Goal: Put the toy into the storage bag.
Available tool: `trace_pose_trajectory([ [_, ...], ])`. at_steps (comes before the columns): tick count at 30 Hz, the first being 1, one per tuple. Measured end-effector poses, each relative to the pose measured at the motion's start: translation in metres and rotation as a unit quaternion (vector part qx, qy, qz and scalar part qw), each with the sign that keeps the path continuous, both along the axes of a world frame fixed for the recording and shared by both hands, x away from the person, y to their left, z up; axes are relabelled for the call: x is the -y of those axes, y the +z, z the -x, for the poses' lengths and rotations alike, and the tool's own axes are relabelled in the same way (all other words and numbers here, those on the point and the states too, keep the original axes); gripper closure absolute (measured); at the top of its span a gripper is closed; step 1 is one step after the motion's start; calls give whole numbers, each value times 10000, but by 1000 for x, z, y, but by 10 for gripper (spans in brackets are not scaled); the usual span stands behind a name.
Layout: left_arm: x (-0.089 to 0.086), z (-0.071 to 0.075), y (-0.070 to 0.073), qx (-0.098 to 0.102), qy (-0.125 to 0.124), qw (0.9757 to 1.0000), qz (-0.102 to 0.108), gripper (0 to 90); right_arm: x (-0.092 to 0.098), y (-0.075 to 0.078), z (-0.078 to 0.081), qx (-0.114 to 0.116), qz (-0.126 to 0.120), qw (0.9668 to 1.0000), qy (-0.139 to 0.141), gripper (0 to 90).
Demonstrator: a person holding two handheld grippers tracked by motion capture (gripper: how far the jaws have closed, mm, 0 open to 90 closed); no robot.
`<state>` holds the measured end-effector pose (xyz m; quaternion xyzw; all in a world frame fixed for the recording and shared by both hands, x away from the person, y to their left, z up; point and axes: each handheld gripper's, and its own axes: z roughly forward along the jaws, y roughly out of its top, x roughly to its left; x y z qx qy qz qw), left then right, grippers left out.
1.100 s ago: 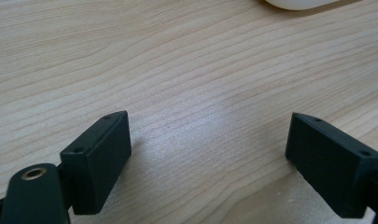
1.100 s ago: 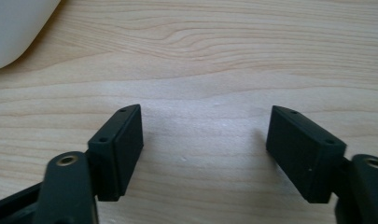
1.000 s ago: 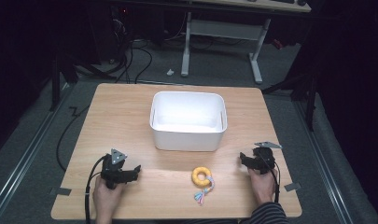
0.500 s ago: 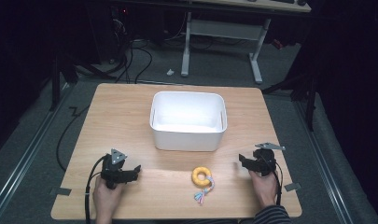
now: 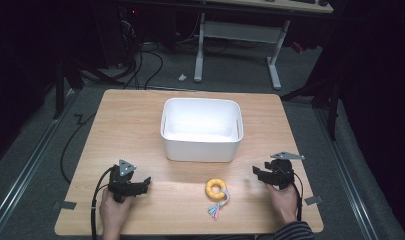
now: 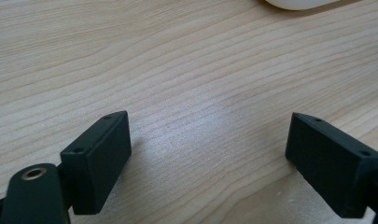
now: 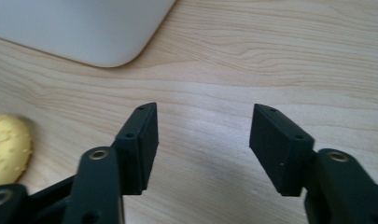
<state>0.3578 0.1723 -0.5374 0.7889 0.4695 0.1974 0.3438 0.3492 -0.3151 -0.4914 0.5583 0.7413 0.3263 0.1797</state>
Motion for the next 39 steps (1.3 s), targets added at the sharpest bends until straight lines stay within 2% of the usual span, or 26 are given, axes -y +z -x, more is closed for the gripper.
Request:
trace_pose_trajectory([
  [1,0,0,0,0,0,10000,0,144,0,0,0,0,0,10000,0,473],
  [3,0,0,0,1,1,10000,1,144,-1,4,1,-92,-17,9998,185,484],
  [17,0,0,0,4,3,10000,1,144,-14,21,8,0,93,9983,580,488],
  [25,0,0,0,4,2,10000,2,144,-33,29,10,13,168,9955,938,504],
  [32,0,0,0,3,2,10000,1,144,-42,36,11,-8,128,9937,1114,515],
  [39,0,0,0,3,2,10000,1,144,-54,39,12,-5,206,9910,1320,523],
])
